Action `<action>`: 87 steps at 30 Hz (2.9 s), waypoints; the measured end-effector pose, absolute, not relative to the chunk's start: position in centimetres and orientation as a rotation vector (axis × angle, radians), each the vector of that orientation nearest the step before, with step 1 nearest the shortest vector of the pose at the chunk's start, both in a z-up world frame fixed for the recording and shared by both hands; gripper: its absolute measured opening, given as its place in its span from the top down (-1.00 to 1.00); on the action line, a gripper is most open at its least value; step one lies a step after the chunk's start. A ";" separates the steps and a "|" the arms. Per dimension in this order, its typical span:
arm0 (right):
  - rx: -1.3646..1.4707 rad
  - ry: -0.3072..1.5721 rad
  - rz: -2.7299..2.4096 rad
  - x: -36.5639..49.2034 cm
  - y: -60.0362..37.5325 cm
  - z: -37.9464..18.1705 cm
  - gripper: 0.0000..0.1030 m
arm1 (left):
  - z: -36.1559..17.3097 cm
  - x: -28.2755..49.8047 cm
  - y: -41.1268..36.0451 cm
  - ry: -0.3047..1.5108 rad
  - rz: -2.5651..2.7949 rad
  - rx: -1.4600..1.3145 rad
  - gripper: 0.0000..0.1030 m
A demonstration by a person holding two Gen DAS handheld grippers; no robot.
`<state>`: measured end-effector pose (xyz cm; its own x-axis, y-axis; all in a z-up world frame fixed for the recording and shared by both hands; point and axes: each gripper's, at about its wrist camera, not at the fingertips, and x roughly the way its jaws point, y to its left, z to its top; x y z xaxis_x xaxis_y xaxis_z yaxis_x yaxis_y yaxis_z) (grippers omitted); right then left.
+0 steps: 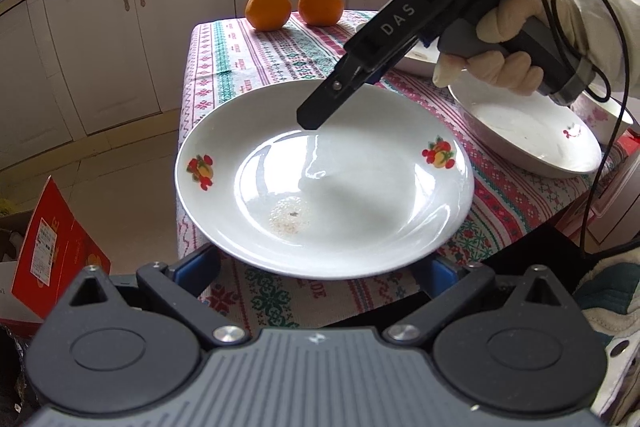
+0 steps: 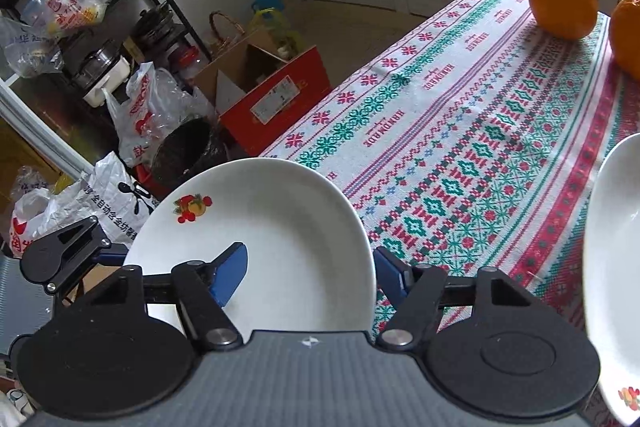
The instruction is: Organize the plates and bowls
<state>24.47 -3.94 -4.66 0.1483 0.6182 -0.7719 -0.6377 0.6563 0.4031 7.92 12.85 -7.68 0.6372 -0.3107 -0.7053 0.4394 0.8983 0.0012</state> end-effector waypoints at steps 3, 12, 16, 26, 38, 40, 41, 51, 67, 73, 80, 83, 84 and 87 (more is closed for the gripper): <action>-0.006 1.107 0.927 24.7 -3.8 -4.6 -0.44 | -7.6 7.9 12.7 0.761 -0.444 0.204 -0.91; -0.010 1.112 0.935 24.9 -3.7 -4.5 -0.45 | -7.4 8.4 12.7 0.780 -0.459 0.203 -0.90; -0.014 1.106 0.935 25.3 -3.7 -4.3 -0.45 | -7.4 9.0 12.6 0.786 -0.453 0.205 -0.90; -0.001 1.089 0.889 28.0 -4.5 -4.1 -0.45 | -7.0 12.1 12.6 0.769 -0.471 0.229 -0.90; -0.009 1.067 0.831 31.7 -5.2 -4.6 -0.45 | -7.0 16.5 12.5 0.737 -0.487 0.250 -0.90; -0.011 1.063 0.823 32.1 -5.2 -4.5 -0.45 | -7.1 16.7 12.5 0.733 -0.490 0.255 -0.90; -0.013 1.060 0.821 32.3 -5.2 -4.5 -0.45 | -7.1 16.9 12.5 0.730 -0.490 0.256 -0.90; -0.020 1.054 0.790 33.7 -5.6 -4.8 -0.45 | -7.1 18.0 12.3 0.708 -0.506 0.265 -0.90; -0.072 1.027 0.776 33.7 -5.3 -4.8 -0.57 | -7.6 18.2 11.9 0.711 -0.516 0.276 -0.90; -0.126 1.010 0.780 32.6 -4.7 -4.3 -0.93 | -7.4 17.8 12.1 0.706 -0.503 0.269 -0.92; -0.147 0.986 0.754 31.5 -5.2 -3.3 -0.99 | -7.2 16.9 11.9 0.699 -0.474 0.294 -0.94; -0.171 0.970 0.742 30.8 -5.5 -2.7 -1.00 | -7.0 16.2 11.8 0.687 -0.461 0.299 -0.94; -0.182 0.963 0.738 30.5 -5.5 -2.4 -1.00 | -6.9 16.0 11.7 0.683 -0.455 0.303 -0.94; -0.187 0.941 0.731 29.5 -5.9 -1.7 -1.00 | -6.5 15.2 11.6 0.659 -0.444 0.300 -0.94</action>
